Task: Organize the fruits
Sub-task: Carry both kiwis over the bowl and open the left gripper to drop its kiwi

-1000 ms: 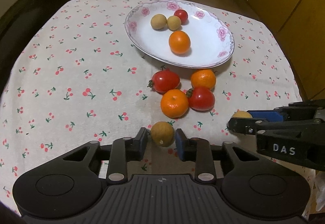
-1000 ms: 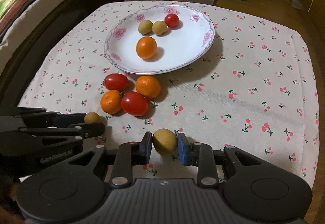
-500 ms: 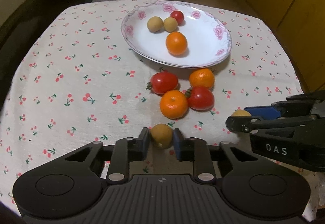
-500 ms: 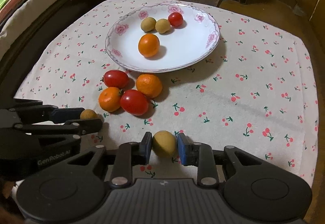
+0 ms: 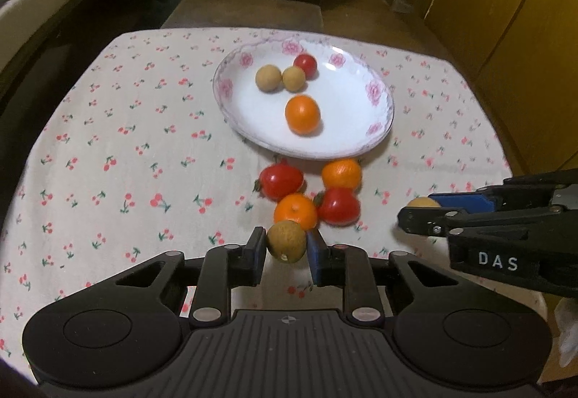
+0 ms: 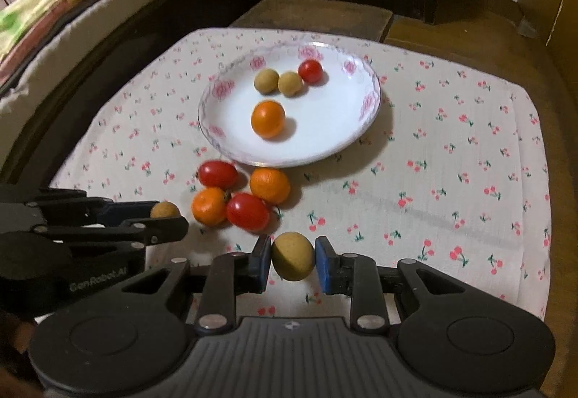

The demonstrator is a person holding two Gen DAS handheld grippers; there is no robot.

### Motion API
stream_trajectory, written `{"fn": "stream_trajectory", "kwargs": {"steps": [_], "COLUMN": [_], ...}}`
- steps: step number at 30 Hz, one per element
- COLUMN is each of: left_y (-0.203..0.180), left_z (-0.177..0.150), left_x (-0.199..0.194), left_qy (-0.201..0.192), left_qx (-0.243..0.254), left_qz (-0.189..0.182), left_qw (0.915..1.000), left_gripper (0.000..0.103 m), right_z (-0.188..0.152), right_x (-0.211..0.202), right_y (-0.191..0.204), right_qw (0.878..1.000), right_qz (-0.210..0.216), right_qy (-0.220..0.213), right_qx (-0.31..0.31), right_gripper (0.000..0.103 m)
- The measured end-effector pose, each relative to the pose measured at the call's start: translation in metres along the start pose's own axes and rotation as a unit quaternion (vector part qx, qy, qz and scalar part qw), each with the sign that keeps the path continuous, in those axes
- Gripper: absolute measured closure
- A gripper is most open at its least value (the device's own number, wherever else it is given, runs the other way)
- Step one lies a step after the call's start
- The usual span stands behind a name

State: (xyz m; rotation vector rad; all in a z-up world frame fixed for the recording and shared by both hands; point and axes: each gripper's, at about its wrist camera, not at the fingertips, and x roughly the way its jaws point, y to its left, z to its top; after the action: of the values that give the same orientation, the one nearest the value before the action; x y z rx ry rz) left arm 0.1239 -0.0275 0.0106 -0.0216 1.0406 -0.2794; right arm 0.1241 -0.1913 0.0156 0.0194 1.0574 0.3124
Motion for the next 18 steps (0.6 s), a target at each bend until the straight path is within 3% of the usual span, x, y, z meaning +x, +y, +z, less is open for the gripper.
{"fn": "stream_trajectory", "kwargs": {"steps": [18], "left_y": [0.0], "left_z": [0.053], "left_x": [0.008], "left_qy": [-0.025], "left_qx": [-0.011], "left_qz": [0.001], "left_qw": [0.9996], "left_gripper": [0.071], "right_z": [0.05], "right_x": [0.007], "right_y": [-0.005], "right_qw": [1.0], "right_qz": [0.005], "right_qy": [-0.027], "right_qx": [0.012], "right_gripper": [0.075]}}
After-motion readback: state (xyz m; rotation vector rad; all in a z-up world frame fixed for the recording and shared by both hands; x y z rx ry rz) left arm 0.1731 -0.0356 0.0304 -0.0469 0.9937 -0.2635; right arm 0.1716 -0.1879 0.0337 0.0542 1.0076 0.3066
